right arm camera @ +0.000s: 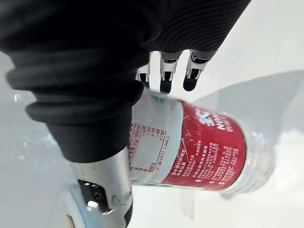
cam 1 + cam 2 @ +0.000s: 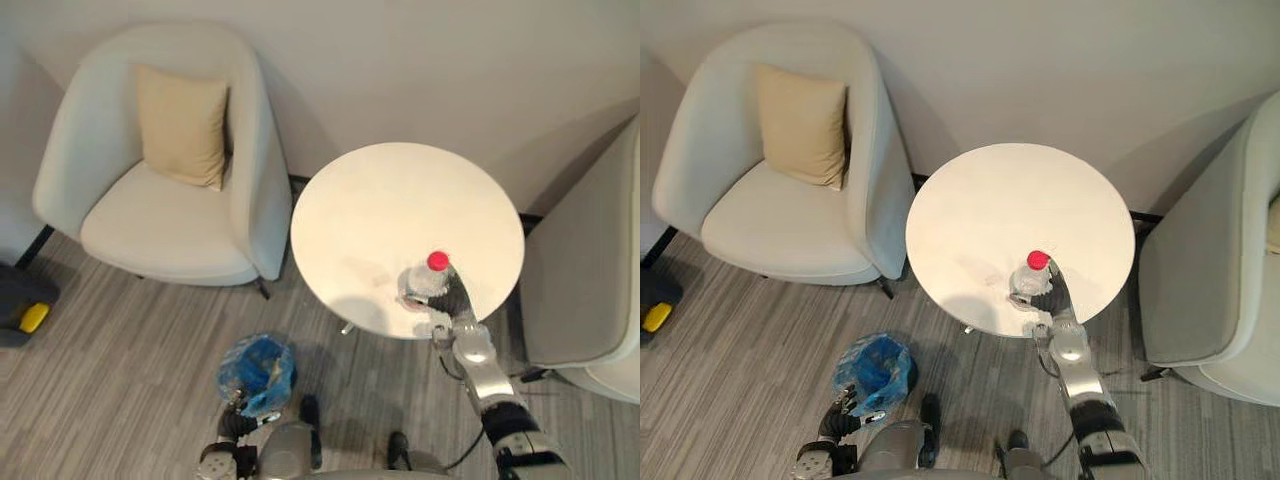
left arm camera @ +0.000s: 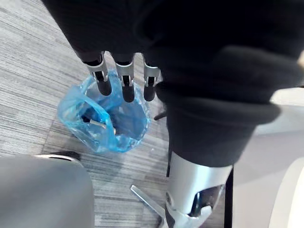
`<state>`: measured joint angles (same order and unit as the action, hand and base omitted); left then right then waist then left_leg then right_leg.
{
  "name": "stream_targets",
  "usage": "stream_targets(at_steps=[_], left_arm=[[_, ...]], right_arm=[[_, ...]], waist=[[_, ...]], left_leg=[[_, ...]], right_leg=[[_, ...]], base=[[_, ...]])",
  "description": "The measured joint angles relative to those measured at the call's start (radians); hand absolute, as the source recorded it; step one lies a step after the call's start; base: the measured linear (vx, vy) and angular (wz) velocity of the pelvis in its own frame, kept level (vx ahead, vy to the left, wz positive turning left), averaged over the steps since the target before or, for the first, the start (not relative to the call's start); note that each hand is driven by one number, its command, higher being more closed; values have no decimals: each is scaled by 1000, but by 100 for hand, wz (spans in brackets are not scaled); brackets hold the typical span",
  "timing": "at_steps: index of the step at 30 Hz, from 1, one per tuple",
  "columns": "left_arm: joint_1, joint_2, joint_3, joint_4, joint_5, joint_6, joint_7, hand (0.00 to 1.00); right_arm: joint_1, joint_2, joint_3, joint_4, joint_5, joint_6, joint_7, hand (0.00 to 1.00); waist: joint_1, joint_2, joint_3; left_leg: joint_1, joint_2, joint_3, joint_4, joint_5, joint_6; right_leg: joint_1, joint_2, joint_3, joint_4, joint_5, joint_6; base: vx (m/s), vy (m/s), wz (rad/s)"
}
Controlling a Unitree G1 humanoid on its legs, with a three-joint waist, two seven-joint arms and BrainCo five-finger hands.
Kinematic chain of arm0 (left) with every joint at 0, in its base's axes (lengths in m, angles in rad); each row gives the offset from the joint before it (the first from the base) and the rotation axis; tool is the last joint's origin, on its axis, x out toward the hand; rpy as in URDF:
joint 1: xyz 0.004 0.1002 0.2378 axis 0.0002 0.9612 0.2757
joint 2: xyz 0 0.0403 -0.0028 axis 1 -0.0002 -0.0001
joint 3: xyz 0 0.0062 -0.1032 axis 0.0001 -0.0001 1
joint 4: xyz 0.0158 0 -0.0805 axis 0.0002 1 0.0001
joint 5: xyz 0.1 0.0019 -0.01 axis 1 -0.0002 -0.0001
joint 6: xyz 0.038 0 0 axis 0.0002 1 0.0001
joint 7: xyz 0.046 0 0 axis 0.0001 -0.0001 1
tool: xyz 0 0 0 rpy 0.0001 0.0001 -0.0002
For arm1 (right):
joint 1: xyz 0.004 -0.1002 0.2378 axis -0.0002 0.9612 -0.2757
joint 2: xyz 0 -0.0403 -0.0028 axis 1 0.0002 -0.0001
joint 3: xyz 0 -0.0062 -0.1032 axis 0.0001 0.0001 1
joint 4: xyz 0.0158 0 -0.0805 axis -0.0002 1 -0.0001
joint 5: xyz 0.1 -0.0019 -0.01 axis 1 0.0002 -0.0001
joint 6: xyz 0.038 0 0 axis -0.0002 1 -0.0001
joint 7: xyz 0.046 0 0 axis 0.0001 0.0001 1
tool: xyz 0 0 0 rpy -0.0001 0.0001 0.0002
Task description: Gather rubbish on tea table into small bin, then transfer packed bag to large trash can.
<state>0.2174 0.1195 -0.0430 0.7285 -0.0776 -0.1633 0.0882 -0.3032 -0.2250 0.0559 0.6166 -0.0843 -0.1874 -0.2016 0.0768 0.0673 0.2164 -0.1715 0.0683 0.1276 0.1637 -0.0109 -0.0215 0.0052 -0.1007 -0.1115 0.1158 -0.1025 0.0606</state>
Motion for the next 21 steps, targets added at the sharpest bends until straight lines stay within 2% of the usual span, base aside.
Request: stream_targets(at_steps=[1,3,10,13,14,17,20,21], left_arm=[[-1,0,-5,7,-2,-1,1,0],[0,0,-6,11,-2,-1,2,0],[0,0,-4,18,-9,0,6,0],[0,-3,0,18,-8,0,6,0],[0,-13,17,18,-8,1,7,0],[-1,-21,34,18,-7,1,7,0],[-4,-22,33,18,-6,1,7,0],[-9,-24,33,18,-6,1,8,0]], right_arm=[[-31,1,5,11,4,0,-1,100],[-57,0,5,25,6,0,-8,100],[-56,4,40,28,38,10,-11,100],[21,5,32,-107,42,10,-12,100],[86,11,20,-210,45,3,-12,100],[174,35,11,-342,45,-28,-10,100],[202,58,10,-380,44,-46,-10,100],[202,63,10,-392,44,-46,-10,100]], waist=[[15,7,4],[23,7,10],[22,8,17],[22,8,18],[19,9,18],[13,9,17],[13,8,17],[21,8,17]], left_leg=[[-5,-2,-1,-19,16,1],[-10,-6,-3,-39,33,3],[-3,-35,-73,-131,98,4],[-2,-51,-110,-136,102,-1],[3,-65,-137,-135,102,-1],[4,-92,-201,-129,117,15],[-7,-109,-239,-123,133,16],[-17,-113,-213,-123,142,24]], right_leg=[[-13,0,0,0,8,1],[-27,-2,-1,1,12,3],[-28,-17,-60,4,10,9],[-14,-29,-92,14,-7,24],[-2,-41,-118,26,-23,28],[32,-56,-185,41,-50,36],[63,-61,-257,42,-63,34],[65,-62,-281,48,-70,30]], base=[[-77,23,3],[-69,20,7],[-83,22,30],[-34,7,39],[7,9,49],[43,-14,67],[45,-42,74],[2,-1,78]])
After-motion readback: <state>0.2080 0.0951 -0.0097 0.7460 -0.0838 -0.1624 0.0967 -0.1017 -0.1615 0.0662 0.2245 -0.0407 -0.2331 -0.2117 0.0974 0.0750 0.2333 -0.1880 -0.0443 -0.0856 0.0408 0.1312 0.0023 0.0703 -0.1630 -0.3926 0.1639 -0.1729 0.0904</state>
